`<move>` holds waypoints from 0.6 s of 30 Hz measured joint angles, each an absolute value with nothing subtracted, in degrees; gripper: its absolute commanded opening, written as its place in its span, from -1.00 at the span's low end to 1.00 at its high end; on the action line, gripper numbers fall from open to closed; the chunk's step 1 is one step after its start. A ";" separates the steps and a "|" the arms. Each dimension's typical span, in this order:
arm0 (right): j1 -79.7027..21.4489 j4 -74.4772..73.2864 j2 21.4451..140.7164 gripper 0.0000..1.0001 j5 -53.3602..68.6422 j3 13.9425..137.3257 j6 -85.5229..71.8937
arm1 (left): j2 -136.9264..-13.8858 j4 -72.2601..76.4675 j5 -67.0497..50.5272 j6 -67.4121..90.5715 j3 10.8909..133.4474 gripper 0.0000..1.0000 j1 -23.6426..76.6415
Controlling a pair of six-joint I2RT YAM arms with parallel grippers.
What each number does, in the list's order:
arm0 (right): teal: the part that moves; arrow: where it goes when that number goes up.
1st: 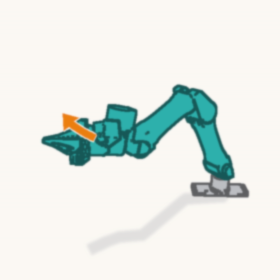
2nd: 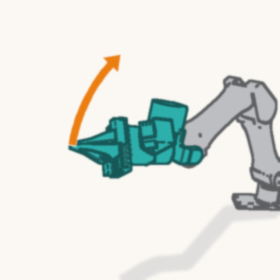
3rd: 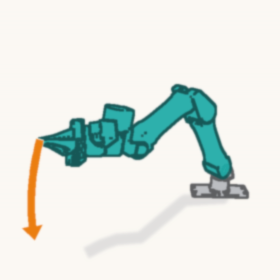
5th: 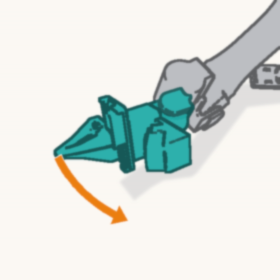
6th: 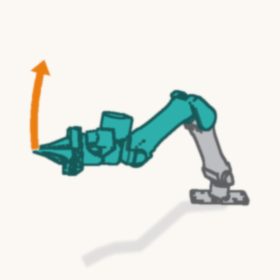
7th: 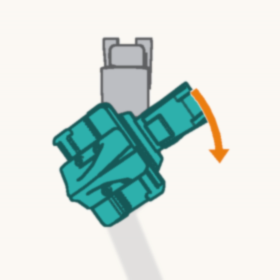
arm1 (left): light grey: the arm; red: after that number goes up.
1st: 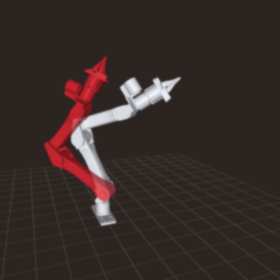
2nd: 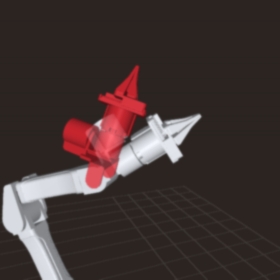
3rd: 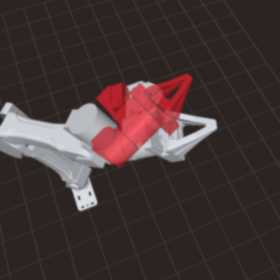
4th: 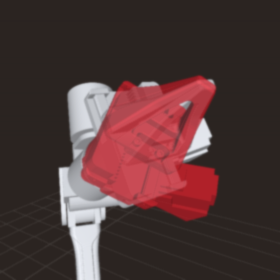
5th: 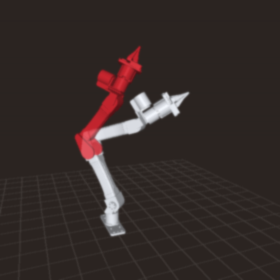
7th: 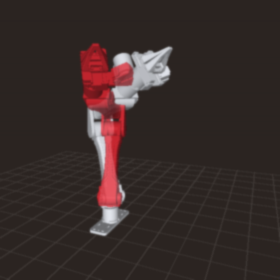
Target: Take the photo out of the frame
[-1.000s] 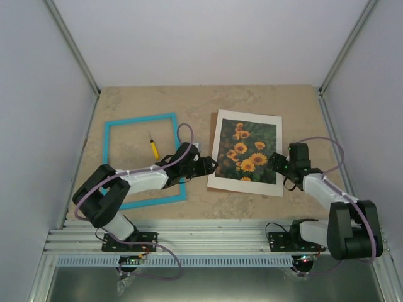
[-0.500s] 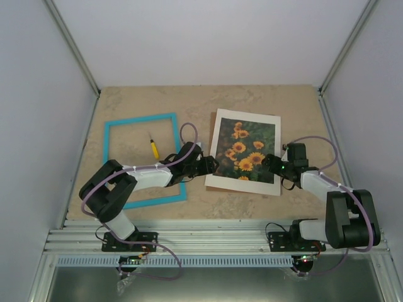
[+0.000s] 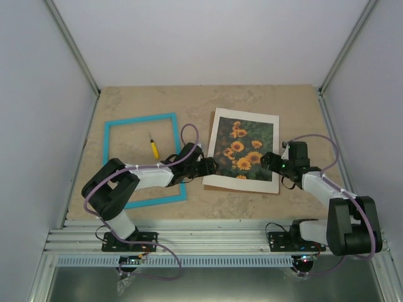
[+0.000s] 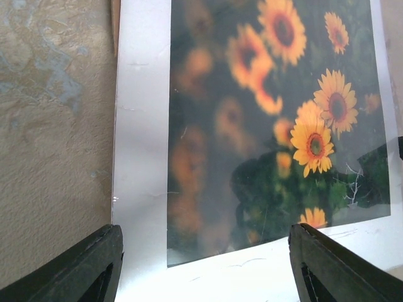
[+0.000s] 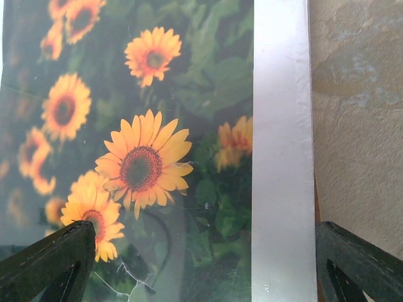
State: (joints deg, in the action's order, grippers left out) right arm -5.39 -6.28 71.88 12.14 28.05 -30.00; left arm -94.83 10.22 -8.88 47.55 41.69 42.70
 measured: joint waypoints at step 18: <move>-5.76 -8.69 71.42 0.89 12.84 29.89 -29.54 | -94.48 8.73 -7.01 46.92 41.69 0.48 42.72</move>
